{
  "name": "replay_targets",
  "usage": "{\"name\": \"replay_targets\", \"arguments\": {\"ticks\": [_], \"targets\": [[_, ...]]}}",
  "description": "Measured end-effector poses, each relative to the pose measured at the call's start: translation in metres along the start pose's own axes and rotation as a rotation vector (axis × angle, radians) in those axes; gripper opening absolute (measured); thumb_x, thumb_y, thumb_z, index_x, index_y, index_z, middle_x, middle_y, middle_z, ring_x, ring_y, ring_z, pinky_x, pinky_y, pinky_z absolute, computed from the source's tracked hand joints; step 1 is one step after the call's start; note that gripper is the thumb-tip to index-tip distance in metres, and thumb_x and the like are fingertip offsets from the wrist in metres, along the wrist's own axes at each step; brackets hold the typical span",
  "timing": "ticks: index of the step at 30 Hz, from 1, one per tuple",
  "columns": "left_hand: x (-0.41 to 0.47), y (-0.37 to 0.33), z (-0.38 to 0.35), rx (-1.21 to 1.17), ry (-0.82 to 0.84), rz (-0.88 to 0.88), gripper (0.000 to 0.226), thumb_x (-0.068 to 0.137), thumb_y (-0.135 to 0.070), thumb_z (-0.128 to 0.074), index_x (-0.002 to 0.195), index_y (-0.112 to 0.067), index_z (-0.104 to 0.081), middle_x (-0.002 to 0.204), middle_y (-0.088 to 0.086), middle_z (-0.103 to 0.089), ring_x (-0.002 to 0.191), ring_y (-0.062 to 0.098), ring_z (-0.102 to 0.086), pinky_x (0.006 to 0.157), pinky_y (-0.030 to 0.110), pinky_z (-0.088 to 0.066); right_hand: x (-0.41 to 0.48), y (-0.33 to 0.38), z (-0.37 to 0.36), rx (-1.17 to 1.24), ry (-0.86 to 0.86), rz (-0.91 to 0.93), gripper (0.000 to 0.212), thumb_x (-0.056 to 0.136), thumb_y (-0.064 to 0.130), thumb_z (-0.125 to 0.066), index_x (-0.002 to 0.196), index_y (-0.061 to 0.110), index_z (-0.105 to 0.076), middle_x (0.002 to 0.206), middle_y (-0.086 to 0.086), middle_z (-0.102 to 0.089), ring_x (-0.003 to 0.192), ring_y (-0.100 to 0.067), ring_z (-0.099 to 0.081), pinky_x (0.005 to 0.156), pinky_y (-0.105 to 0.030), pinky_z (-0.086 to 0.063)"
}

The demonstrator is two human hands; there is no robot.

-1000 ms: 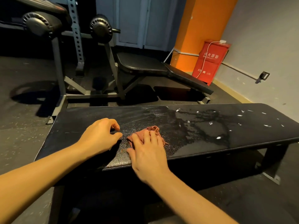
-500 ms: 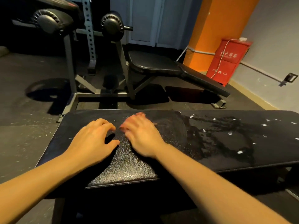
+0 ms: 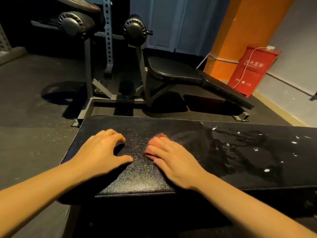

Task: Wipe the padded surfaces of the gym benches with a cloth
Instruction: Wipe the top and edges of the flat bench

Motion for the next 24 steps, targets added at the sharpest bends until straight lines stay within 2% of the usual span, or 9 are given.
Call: {"name": "replay_targets", "arguments": {"ticks": [5,7,8,11,13,16,18,21,24], "targets": [[0.007,0.003,0.005,0.008,0.011,0.031,0.074,0.061,-0.085,-0.069,0.116,-0.036,-0.063,0.107,-0.017,-0.055,0.109,0.009,-0.048,0.092,0.034,-0.046,0.038,-0.095,0.003,-0.144,-0.133,-0.587,0.056,0.096,0.047,-0.021,0.120,0.023,-0.066,0.123,-0.002,-0.061,0.113,-0.032,-0.056,0.099,-0.046,-0.045],[0.006,0.007,0.007,0.029,0.026,0.042,0.079,0.055,-0.090,-0.066,0.113,-0.036,-0.064,0.105,-0.016,-0.055,0.107,0.010,-0.049,0.089,0.033,-0.046,0.067,-0.051,-0.010,-0.139,-0.106,-0.500,0.046,0.094,0.040,-0.029,0.109,0.022,-0.068,0.116,-0.004,-0.062,0.108,-0.032,-0.056,0.091,-0.046,-0.048],[0.005,0.011,0.008,0.043,0.033,0.043,0.084,0.053,-0.092,-0.064,0.114,-0.035,-0.064,0.105,-0.016,-0.055,0.107,0.010,-0.049,0.088,0.032,-0.045,0.069,-0.019,-0.017,-0.100,-0.099,-0.346,0.041,0.096,0.036,-0.031,0.111,0.023,-0.066,0.117,-0.002,-0.061,0.110,-0.029,-0.054,0.093,-0.046,-0.048],[0.003,0.022,0.016,0.090,0.060,0.032,0.090,0.051,-0.094,-0.063,0.119,-0.035,-0.064,0.109,-0.017,-0.055,0.106,0.008,-0.048,0.081,0.029,-0.042,0.032,0.031,-0.010,0.108,0.016,0.072,0.034,0.105,0.032,-0.034,0.132,0.030,-0.055,0.141,0.008,-0.051,0.134,-0.017,-0.042,0.114,-0.035,-0.034],[0.002,0.029,0.021,0.112,0.071,0.033,0.087,0.056,-0.091,-0.067,0.122,-0.035,-0.062,0.109,-0.017,-0.054,0.105,0.008,-0.048,0.079,0.028,-0.041,0.028,-0.003,-0.003,0.065,0.016,0.067,0.031,0.106,0.032,-0.034,0.128,0.032,-0.055,0.136,0.011,-0.051,0.130,-0.016,-0.045,0.109,-0.035,-0.039],[-0.005,0.037,0.025,0.155,0.054,0.037,0.088,0.056,-0.092,-0.066,0.122,-0.034,-0.063,0.105,-0.017,-0.054,0.104,0.009,-0.050,0.078,0.029,-0.042,0.076,-0.065,-0.009,-0.070,-0.039,-0.241,0.041,0.104,0.042,-0.024,0.111,0.026,-0.061,0.114,0.003,-0.058,0.112,-0.028,-0.054,0.096,-0.045,-0.044],[-0.011,0.042,0.027,0.177,0.054,0.053,0.088,0.056,-0.092,-0.065,0.122,-0.034,-0.061,0.107,-0.015,-0.055,0.106,0.010,-0.052,0.081,0.030,-0.044,0.121,-0.057,-0.023,-0.044,-0.035,-0.351,0.049,0.100,0.045,-0.024,0.104,0.023,-0.067,0.111,-0.001,-0.064,0.108,-0.031,-0.057,0.093,-0.047,-0.046],[-0.016,0.049,0.034,0.158,0.015,0.124,0.082,0.057,-0.084,-0.075,0.114,-0.030,-0.053,0.110,-0.012,-0.057,0.105,0.013,-0.054,0.082,0.032,-0.047,0.161,0.005,-0.041,0.033,-0.059,-0.174,0.041,0.098,0.038,-0.034,0.112,0.028,-0.072,0.117,0.002,-0.066,0.114,-0.028,-0.056,0.094,-0.046,-0.047],[-0.012,0.058,0.042,0.103,-0.007,0.176,0.082,0.053,-0.078,-0.081,0.108,-0.028,-0.047,0.108,-0.012,-0.055,0.104,0.015,-0.053,0.078,0.033,-0.045,0.129,0.058,-0.039,0.223,0.029,0.132,0.032,0.098,0.021,-0.039,0.111,0.031,-0.066,0.126,0.011,-0.059,0.130,-0.018,-0.046,0.113,-0.043,-0.035]]}}
Point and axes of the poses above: each hand's wrist, its own x-axis towards the middle knuckle, its own z-axis out of the back of the hand, y = z × x, the point moved 3 cm from there along x, towards the middle knuckle
